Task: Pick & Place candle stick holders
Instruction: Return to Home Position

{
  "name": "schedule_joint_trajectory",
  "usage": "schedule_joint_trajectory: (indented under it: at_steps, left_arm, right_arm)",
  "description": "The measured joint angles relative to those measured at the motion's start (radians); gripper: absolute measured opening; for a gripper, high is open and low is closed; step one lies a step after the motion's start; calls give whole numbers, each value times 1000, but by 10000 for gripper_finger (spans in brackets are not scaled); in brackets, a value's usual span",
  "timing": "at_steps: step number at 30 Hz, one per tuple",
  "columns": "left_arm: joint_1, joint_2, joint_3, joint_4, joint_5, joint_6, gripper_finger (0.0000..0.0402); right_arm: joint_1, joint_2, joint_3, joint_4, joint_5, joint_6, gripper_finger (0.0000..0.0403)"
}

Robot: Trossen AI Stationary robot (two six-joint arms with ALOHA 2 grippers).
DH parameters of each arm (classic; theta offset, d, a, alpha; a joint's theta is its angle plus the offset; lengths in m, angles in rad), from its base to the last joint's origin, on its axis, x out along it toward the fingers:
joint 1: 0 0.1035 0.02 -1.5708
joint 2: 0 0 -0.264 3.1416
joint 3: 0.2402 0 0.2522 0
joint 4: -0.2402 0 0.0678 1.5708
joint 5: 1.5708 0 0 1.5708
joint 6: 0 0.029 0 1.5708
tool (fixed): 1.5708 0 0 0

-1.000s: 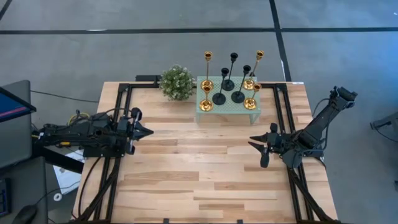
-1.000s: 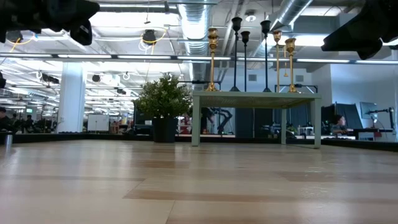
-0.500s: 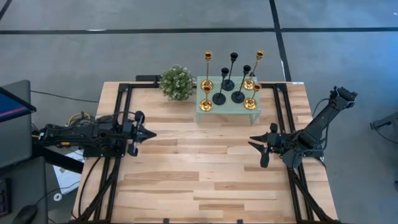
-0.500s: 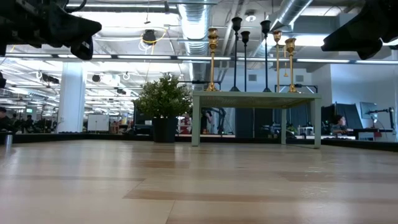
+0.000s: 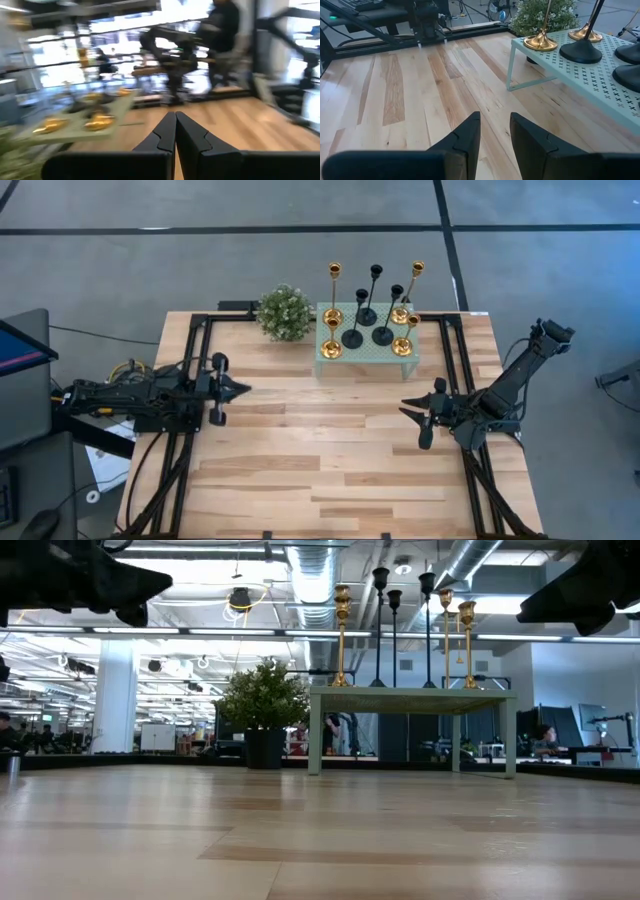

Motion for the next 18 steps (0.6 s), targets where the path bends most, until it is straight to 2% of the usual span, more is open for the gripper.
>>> schedule_joint_trajectory:
  at_steps: [4,6,18]
  left_arm:
    - [0,-10,0,30,-197,-20,8]
    - [0,-26,0,29,-254,-45,8]
    - [0,-33,0,77,-253,-44,8]
  right_arm:
    - [0,0,0,0,-2,0,98]
    - [0,0,0,0,-2,0,98]
    - [0,0,0,-3,-3,0,98]
